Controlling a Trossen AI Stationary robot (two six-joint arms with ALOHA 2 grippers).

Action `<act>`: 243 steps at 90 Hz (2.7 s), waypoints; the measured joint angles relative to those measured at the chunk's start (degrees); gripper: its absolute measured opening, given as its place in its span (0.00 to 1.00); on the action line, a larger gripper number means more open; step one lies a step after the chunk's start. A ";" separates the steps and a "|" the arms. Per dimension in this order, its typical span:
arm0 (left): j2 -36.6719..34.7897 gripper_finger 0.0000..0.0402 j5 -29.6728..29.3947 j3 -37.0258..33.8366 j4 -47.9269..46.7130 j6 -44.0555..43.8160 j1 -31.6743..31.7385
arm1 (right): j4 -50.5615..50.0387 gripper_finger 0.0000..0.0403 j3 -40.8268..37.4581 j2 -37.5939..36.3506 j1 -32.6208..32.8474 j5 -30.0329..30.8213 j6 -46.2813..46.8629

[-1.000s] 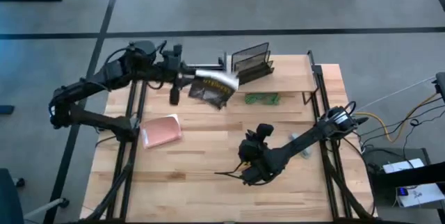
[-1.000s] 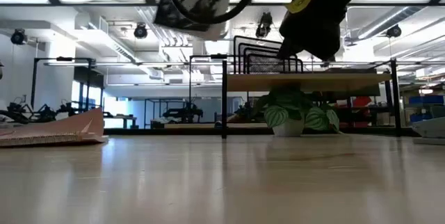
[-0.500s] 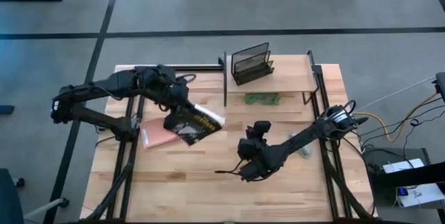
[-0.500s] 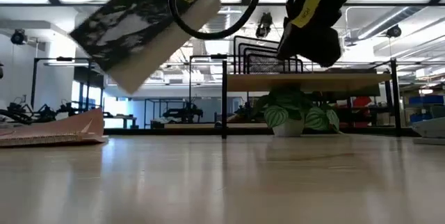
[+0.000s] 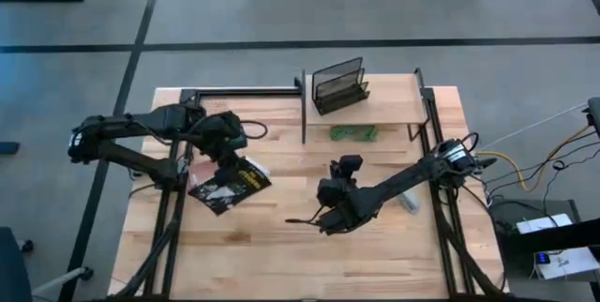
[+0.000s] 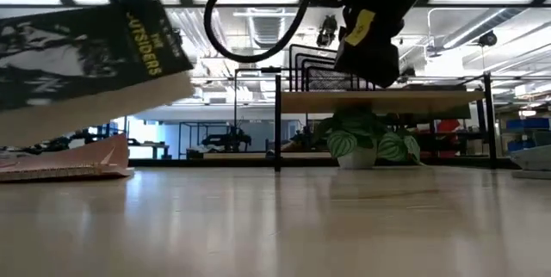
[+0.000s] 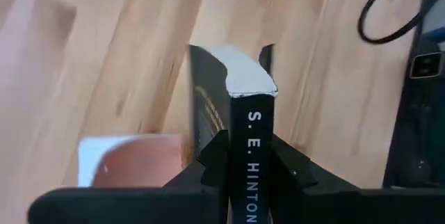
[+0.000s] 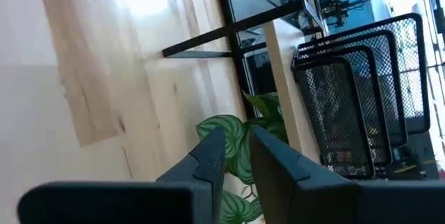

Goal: Stock shelves
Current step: Remove the black book from the black desk organizer on the shelf, then remove the black desk organizer from the shelf

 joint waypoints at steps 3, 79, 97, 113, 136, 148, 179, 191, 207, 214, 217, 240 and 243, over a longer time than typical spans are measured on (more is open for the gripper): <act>0.32 0.11 0.24 -0.74 -0.15 -0.11 -0.02 | 0.26 0.11 0.00 0.00 -0.22 0.00 -0.01; 16.15 0.12 -15.11 -4.74 -3.80 6.66 5.97 | 4.02 0.16 0.00 0.00 -0.70 -0.21 0.40; 19.24 0.20 -20.92 -4.74 -4.57 6.59 6.03 | 4.15 0.16 0.00 0.00 -0.70 -0.42 0.42; 20.55 0.29 -26.55 -4.74 -5.55 6.53 6.03 | 4.34 0.12 0.00 0.00 -0.68 -0.72 0.78; 20.74 0.45 -29.88 -4.74 -5.64 6.81 6.03 | 4.55 0.09 0.00 0.00 -0.69 -1.54 1.43; 20.74 0.52 -29.92 -4.74 -5.64 8.02 6.03 | 4.61 0.10 0.00 0.00 -0.68 -2.27 1.53; 20.65 0.61 -30.85 -4.74 -5.58 8.06 6.03 | 4.64 0.15 0.00 0.00 -0.55 -2.55 0.71; 20.65 0.58 -30.84 -3.71 -5.34 7.83 6.01 | 2.23 0.16 0.00 0.00 -0.14 -4.71 -0.12; 20.61 0.54 -30.79 -0.42 -4.08 7.58 5.97 | -10.46 0.14 0.02 0.00 0.78 -5.26 10.85; 20.61 0.53 -30.76 0.69 -2.40 7.60 5.95 | -19.03 0.12 0.02 0.00 0.98 -5.30 19.75; 20.61 0.53 -30.78 1.03 -1.51 7.64 5.97 | -22.39 0.11 -0.01 0.00 1.07 -5.30 23.66; 20.58 0.49 -30.70 1.10 5.36 7.85 5.97 | -22.75 0.08 -5.74 -2.71 1.83 -5.06 29.36; 20.58 0.49 -30.71 0.98 6.33 7.85 5.95 | -22.72 0.08 -6.76 -2.83 1.75 -5.14 30.07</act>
